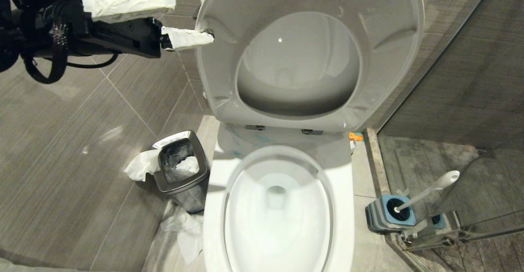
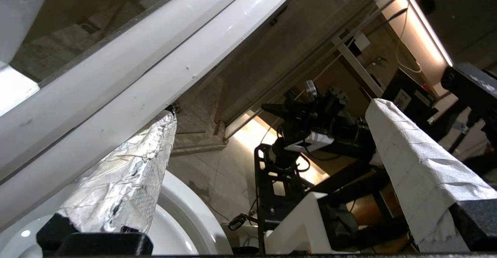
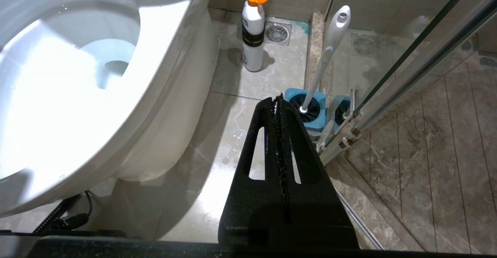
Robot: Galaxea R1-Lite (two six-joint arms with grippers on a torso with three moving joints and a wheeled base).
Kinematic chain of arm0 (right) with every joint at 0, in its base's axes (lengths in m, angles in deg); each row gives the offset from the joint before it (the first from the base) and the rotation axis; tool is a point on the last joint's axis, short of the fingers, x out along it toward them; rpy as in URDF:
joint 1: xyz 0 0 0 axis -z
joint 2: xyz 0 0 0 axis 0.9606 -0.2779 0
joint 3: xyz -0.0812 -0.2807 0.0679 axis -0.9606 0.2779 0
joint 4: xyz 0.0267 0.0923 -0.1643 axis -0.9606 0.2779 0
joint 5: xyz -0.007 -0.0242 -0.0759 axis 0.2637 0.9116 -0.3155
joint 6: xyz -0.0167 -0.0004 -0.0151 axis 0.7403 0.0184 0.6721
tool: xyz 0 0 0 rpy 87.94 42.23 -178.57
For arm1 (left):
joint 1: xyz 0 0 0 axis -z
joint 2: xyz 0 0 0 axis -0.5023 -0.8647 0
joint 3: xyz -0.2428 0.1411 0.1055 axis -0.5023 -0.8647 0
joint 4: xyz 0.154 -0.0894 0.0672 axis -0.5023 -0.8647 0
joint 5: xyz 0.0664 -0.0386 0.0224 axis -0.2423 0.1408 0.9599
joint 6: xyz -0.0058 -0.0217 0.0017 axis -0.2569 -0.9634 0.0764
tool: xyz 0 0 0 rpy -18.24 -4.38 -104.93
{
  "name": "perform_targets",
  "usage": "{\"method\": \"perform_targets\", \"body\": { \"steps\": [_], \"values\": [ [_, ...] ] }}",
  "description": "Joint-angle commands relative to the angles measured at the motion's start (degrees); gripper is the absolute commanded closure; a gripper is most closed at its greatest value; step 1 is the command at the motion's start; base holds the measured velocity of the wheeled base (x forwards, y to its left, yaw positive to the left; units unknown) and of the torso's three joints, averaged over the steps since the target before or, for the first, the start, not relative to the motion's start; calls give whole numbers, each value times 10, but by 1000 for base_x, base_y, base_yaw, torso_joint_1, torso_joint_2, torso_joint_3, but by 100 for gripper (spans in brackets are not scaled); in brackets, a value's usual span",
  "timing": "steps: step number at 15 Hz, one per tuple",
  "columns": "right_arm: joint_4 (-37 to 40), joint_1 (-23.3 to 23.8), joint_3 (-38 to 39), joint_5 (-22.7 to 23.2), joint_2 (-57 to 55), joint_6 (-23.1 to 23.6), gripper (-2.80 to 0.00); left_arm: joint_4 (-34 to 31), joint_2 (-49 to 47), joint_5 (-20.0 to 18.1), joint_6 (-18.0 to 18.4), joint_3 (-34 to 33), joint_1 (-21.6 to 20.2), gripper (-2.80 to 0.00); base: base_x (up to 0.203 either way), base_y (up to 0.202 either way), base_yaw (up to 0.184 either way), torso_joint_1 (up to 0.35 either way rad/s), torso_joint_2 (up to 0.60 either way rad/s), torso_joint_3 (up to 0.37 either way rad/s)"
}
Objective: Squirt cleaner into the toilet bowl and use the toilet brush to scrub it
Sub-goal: Use the left hand to lift the toilet lid slightly
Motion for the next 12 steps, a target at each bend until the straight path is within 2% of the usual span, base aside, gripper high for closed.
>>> {"method": "perform_targets", "body": {
  "steps": [1, 4, 5, 7, 10, 12],
  "values": [
    [0, 0, 0, 0, 0, 0, 0, 0, -24, 16, -20, 39, 16, -280, 0, 0, 0, 0, 0, 0],
    [0, 0, 0, 0, 0, 0, 0, 2, -40, 103, -26, 65, 45, -280, 0, 0, 0, 0, 0, 0],
    [0, 0, 0, 0, 0, 0, 0, 3, -44, 119, -26, 71, 52, -280, 0, 0, 0, 0, 0, 0],
    [0, 0, 0, 0, 0, 0, 0, 2, -47, 127, -25, 79, 52, -280, 0, 0, 0, 0, 0, 0],
    [0, 0, 0, 0, 0, 0, 0, 3, -56, 179, -26, 96, 58, -280, 0, 0, 0, 0, 0, 0],
    [0, 0, 0, 0, 0, 0, 0, 1, -64, 200, -29, 112, 59, -280, 0, 0, 0, 0, 0, 0]
  ]
}}
